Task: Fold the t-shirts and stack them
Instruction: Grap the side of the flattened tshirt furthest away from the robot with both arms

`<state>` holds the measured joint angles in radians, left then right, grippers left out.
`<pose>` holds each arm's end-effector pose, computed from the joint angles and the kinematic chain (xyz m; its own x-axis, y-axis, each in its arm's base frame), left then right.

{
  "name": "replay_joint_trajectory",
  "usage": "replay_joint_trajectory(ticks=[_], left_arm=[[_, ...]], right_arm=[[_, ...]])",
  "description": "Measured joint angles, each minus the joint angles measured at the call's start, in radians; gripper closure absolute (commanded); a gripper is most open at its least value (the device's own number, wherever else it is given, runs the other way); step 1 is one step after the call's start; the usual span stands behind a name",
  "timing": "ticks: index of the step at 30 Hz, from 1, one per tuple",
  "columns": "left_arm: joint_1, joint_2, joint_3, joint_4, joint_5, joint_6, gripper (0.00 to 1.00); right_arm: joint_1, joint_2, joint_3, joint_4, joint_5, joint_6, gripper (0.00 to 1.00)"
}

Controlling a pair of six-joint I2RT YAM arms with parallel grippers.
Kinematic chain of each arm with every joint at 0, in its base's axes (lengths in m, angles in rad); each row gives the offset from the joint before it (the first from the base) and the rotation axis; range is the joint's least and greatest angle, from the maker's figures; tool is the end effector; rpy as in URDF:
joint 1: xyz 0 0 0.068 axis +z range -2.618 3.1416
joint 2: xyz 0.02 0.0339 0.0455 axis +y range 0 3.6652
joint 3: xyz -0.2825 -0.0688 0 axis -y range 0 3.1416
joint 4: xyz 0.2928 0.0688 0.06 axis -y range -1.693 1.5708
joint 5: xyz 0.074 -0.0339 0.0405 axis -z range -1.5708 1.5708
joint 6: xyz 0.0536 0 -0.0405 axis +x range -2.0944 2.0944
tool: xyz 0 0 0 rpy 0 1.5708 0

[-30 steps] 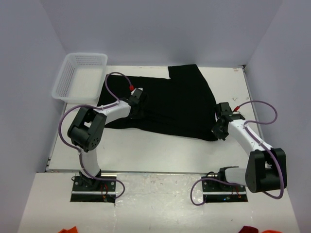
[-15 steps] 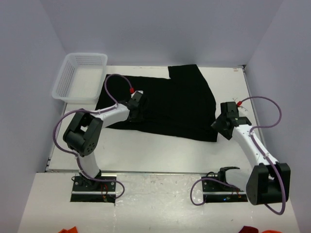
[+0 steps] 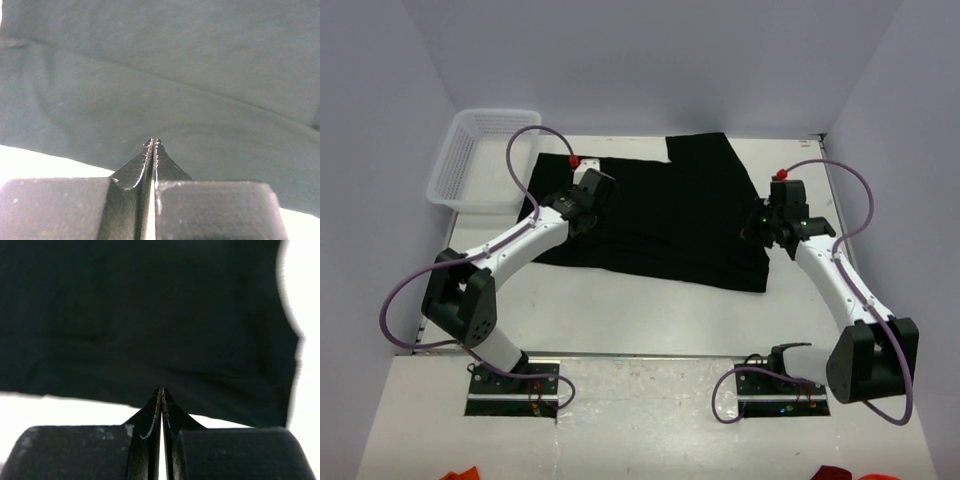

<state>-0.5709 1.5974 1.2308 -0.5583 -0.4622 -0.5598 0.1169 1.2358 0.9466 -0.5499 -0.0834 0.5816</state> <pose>0.3459 -0.1938 0.2496 -0.7063 -0.1113 -0.6991 -0.1383 0.9902 -0.0179 0.3074 0.0406 0.2595 -0.7117 0.4676 -0.5242 0.2627 0.8692 0.4188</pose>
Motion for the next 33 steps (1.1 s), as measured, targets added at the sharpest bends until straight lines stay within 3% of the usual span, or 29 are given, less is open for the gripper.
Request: replay_joint_trajectory(ticks=[5,12,18,33], left_arm=[[0.054,0.029,-0.030,-0.018,-0.015,0.001,1.00],[0.072,0.152,-0.016,0.026,0.013,0.021,1.00],[0.073,0.282,0.027,0.039,0.031,0.023,1.00],[0.088,0.346,0.040,0.106,0.103,0.029,1.00]], right_arm=[[0.069,0.154,0.107,0.003,-0.122,-0.045,1.00],[0.177,0.425,0.291,0.002,-0.126,-0.089,1.00],[0.225,0.601,0.338,0.012,-0.141,-0.084,1.00],[0.288,0.643,0.270,0.045,-0.116,-0.039,1.00]])
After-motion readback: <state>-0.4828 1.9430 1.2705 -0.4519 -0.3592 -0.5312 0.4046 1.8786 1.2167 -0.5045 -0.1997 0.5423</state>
